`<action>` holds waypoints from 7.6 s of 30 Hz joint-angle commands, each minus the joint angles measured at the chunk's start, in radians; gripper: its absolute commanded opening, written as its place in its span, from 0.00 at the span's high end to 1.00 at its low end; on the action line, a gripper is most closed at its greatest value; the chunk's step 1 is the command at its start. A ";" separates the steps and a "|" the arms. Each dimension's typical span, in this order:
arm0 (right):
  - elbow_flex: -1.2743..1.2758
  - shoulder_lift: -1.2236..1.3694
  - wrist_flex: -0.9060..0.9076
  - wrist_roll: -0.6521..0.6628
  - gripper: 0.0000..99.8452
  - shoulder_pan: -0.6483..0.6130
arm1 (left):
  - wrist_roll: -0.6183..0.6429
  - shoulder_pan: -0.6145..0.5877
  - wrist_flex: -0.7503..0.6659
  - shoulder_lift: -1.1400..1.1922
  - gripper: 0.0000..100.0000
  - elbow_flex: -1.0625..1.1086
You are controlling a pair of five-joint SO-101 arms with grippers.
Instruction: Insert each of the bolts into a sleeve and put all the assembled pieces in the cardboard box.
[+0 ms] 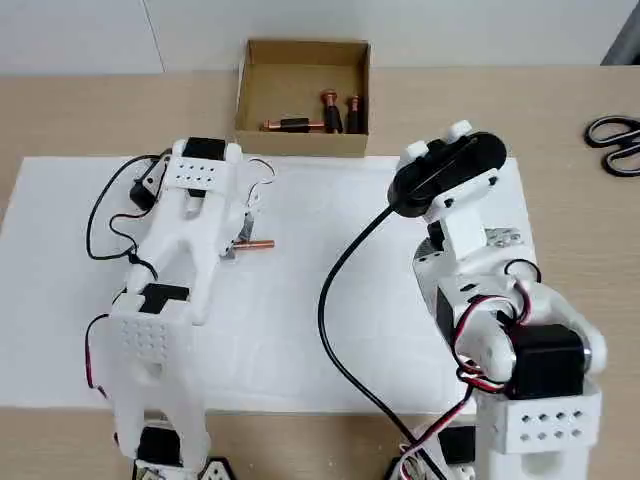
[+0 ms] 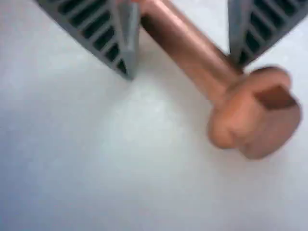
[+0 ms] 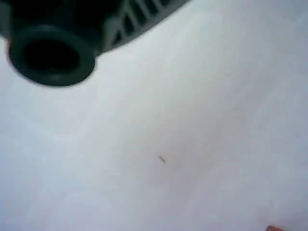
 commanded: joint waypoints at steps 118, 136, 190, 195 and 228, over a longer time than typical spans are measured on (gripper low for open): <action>0.485 -0.591 -0.328 -0.035 1.00 0.002 | -0.990 0.204 -0.373 -1.415 0.99 0.479; 1.099 -0.901 -0.662 -0.221 1.00 -0.266 | -0.988 0.195 -0.519 -1.468 0.99 0.697; 1.192 -0.906 -0.742 -0.338 1.00 -0.433 | -0.924 0.517 -0.904 -1.665 0.99 1.267; 1.192 -0.906 -0.742 -0.338 1.00 -0.433 | -0.924 0.517 -0.901 -1.665 0.99 1.270; 1.192 -0.906 -0.742 -0.338 1.00 -0.433 | -0.991 0.600 -0.798 -1.657 0.99 1.449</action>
